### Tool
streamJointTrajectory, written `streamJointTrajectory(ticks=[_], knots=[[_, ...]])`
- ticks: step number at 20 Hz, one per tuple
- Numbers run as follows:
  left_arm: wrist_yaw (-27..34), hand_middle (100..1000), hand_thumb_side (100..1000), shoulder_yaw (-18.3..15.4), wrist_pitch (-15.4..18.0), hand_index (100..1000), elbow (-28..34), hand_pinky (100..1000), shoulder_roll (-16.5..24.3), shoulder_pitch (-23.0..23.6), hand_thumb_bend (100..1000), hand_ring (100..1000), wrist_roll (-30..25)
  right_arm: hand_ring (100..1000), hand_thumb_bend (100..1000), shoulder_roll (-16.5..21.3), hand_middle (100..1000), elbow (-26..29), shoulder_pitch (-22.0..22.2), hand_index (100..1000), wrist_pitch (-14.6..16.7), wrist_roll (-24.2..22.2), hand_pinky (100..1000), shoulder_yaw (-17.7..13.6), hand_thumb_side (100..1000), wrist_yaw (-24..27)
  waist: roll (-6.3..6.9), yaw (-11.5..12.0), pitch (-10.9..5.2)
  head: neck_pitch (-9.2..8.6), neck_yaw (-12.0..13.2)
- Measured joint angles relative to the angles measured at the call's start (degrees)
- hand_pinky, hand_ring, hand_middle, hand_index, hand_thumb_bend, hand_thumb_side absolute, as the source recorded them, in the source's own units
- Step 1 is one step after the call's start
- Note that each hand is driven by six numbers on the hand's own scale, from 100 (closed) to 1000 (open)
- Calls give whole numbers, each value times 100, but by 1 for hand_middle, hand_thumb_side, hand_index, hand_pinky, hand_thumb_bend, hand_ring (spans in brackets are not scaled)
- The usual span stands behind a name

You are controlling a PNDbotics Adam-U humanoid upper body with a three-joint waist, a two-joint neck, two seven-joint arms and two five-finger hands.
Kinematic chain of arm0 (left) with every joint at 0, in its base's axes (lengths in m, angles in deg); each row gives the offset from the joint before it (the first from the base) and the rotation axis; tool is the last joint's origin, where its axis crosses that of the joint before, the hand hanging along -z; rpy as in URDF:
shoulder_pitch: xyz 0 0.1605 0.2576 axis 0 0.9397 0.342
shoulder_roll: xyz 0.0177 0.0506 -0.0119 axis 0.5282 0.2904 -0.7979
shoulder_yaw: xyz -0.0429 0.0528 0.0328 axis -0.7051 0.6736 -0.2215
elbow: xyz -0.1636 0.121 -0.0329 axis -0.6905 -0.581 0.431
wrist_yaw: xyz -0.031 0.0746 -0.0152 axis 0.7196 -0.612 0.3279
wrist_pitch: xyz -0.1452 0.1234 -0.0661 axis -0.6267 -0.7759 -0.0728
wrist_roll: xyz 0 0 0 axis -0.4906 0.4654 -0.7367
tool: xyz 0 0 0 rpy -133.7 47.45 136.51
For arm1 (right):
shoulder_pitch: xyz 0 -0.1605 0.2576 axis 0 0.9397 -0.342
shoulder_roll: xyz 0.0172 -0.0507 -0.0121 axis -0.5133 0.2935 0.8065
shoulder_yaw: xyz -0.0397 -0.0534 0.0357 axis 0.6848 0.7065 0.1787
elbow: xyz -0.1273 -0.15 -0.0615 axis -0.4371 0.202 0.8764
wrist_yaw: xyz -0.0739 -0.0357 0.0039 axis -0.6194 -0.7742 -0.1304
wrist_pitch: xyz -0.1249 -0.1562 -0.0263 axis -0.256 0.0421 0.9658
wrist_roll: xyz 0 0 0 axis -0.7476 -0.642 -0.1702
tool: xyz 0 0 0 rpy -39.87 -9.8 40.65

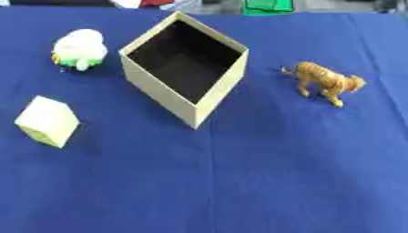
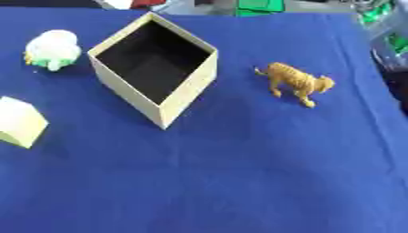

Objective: Pick up objects on the table and place them in the box.

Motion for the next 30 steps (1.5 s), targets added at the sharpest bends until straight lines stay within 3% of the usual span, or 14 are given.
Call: streamJointTrajectory(ticks=[8,17,30], knots=[[-23,706,1000,-1,-13,805,0,765,48,0,329,730,14,1000,324,245,953,231,278,1000,155,-323,935,-127,1000,1,-13,-67,-21,0,61],[-36,706,1000,-2,-18,796,0,765,50,3,328,731,30,1000,382,392,953,378,653,1000,253,-382,944,-199,1000,201,-15,-109,-50,0,72],[-36,707,1000,-2,-26,794,0,765,51,3,325,731,43,1000,395,445,957,451,960,1000,403,-477,952,-163,1000,601,25,-141,-67,88,255]])
